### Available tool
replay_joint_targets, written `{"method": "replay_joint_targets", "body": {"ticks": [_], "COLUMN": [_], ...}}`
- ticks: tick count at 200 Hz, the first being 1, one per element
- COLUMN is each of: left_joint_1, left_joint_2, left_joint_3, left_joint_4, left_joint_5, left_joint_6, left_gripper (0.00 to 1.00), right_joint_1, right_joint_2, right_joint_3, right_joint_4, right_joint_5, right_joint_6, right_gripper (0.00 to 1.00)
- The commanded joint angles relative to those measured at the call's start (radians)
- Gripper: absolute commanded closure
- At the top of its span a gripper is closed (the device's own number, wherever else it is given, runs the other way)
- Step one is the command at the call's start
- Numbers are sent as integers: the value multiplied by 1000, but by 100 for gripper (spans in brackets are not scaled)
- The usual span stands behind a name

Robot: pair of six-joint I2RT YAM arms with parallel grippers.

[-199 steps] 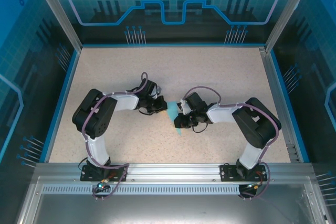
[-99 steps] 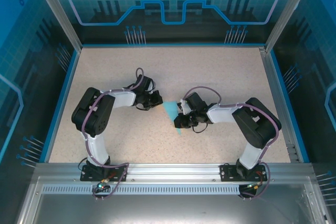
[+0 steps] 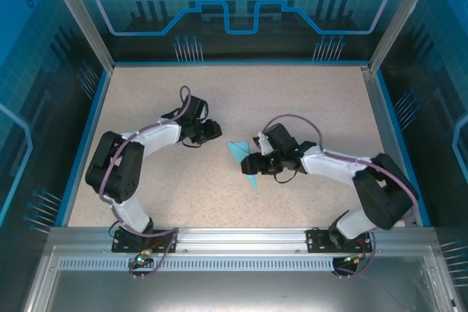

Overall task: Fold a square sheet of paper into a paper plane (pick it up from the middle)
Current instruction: Fold the wing for the fifth time at the center of the table, then turn over a paper plane at the center of the table.

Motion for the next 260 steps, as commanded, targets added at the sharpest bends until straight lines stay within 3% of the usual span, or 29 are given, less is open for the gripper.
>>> {"method": "replay_joint_targets", "body": {"ticks": [1,48,96,135,200,260], "left_joint_1": [-25,-154,-318,-423,-454,-457], "left_joint_2": [-42,-26,67,217,327,332], "left_joint_3": [37,114,236,402,512,514], "left_joint_4": [-144,-291,-427,-579,-646,-625], "left_joint_5": [-46,-133,-245,-360,-418,-361], "left_joint_6": [2,-60,-126,-135,-133,-105], "left_gripper": [59,44,35,33,40,29], "right_joint_1": [-46,-207,-335,-359,-367,-369], "right_joint_2": [-94,-236,-282,-307,-345,-357], "right_joint_3": [11,-104,-179,-209,-210,-211], "right_joint_4": [-110,-129,-118,-125,-157,-166], "right_joint_5": [109,284,293,284,295,308], "right_joint_6": [-23,-20,-10,9,10,7], "right_gripper": [30,11,3,1,1,1]}}
